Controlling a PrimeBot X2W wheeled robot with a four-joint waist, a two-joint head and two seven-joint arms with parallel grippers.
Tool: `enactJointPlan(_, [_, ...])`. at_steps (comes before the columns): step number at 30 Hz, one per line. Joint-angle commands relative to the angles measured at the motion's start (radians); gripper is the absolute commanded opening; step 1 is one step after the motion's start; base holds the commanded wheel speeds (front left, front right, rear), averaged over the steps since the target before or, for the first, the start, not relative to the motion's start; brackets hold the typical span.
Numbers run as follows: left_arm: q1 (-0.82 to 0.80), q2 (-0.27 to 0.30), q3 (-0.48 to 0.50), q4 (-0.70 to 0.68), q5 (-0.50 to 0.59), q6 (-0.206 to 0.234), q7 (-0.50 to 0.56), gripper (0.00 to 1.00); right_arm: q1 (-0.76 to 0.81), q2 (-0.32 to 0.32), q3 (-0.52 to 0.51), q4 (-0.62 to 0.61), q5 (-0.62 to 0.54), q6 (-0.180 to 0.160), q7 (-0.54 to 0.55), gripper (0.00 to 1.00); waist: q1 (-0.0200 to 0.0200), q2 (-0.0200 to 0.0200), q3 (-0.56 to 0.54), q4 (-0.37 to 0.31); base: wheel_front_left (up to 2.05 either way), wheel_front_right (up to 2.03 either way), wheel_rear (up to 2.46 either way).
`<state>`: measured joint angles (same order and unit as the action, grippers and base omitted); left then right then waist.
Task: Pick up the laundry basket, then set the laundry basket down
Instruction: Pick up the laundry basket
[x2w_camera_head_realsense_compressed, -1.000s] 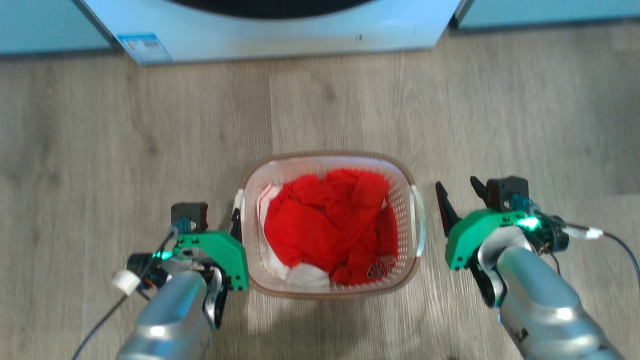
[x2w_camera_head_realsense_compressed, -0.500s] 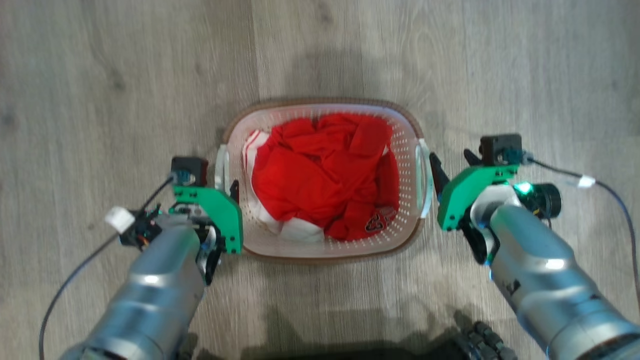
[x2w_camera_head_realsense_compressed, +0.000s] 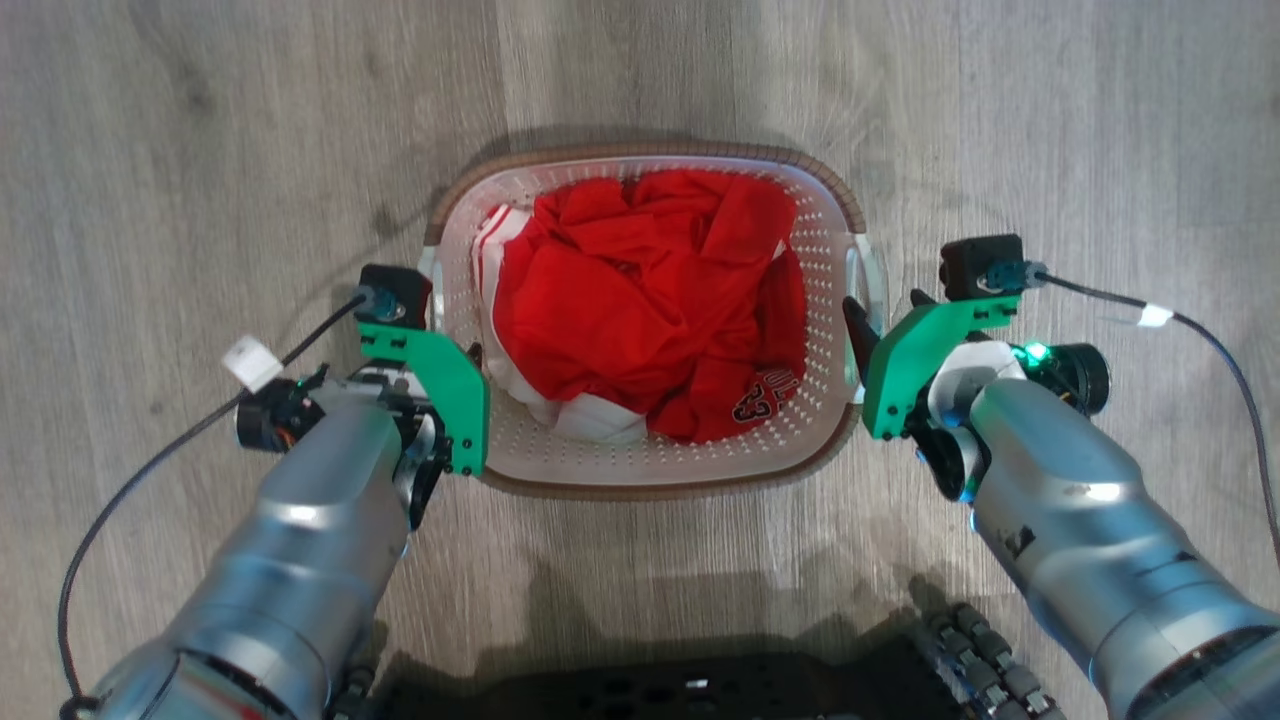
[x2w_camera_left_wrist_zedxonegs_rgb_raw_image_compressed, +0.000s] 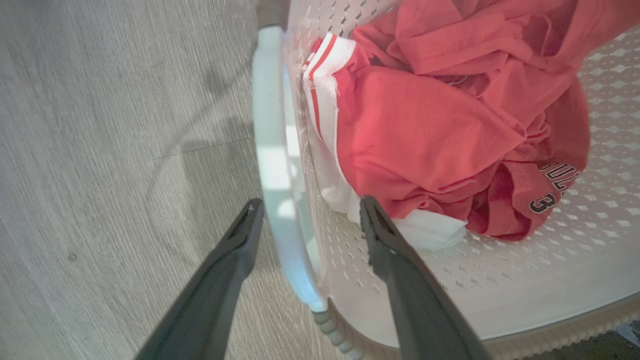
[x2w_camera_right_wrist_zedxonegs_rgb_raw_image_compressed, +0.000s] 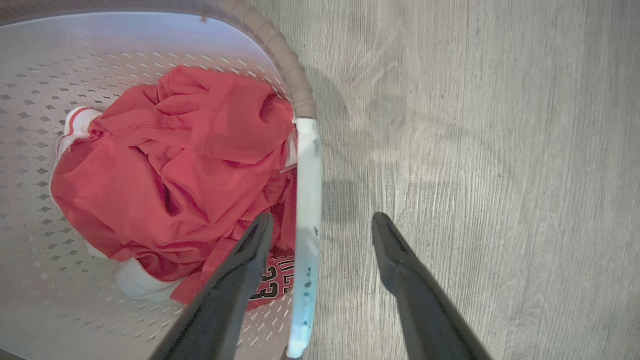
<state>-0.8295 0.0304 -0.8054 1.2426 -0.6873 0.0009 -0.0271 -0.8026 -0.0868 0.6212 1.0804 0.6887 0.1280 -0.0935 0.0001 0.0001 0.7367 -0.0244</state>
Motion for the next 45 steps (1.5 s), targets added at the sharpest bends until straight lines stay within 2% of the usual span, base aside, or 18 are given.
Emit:
enactJointPlan(1, [-0.008,0.02,0.004,-0.002,-0.005,0.007,0.003,1.0,0.02,0.017,0.021,-0.004,0.011,0.003,0.004,1.0,-0.0001,-0.0001,0.012,0.0,0.0,0.0,0.0])
enactJointPlan(18, [-0.093,0.02,-0.122,0.003,-0.031,0.039,0.064,1.0,-0.086,0.03,0.109,0.052,0.104,0.003,0.066,1.0,-0.0001,-0.0001,0.121,0.005,0.0,0.0,0.0])
enactJointPlan(37, [-0.113,0.02,-0.204,-0.016,-0.108,0.048,0.071,1.0,-0.111,0.033,0.188,0.072,0.185,0.003,0.057,1.0,-0.0001,-0.0001,0.154,0.01,0.0,0.0,0.0])
enactJointPlan(38, [-0.114,0.02,-0.21,-0.017,-0.112,0.047,0.074,0.94,-0.113,0.033,0.192,0.073,0.188,0.003,0.057,1.0,-0.0001,-0.0001,0.157,0.011,0.0,0.0,0.0])
enactJointPlan(39, [-0.116,0.02,-0.216,-0.02,-0.114,0.044,0.076,0.52,-0.115,0.033,0.196,0.073,0.191,0.003,0.061,0.75,-0.0001,-0.0001,0.161,0.012,0.0,0.0,0.0])
enactJointPlan(40, [-0.118,0.02,-0.225,-0.022,-0.115,0.039,0.078,0.18,-0.118,0.032,0.204,0.071,0.193,0.003,0.065,0.33,-0.0001,-0.0001,0.163,0.014,0.0,0.0,0.0])
enactJointPlan(41, [-0.117,0.02,-0.241,-0.026,-0.121,0.02,0.088,0.0,-0.12,0.027,0.22,0.062,0.196,0.003,0.069,0.0,-0.0001,-0.0001,0.167,0.017,0.0,0.0,0.0])
enactJointPlan(45, [-0.124,0.02,-0.263,-0.032,-0.136,0.014,0.093,0.0,-0.127,0.014,0.236,0.061,0.21,0.003,0.061,0.0,-0.0001,-0.0001,0.173,0.024,0.0,0.0,0.0])
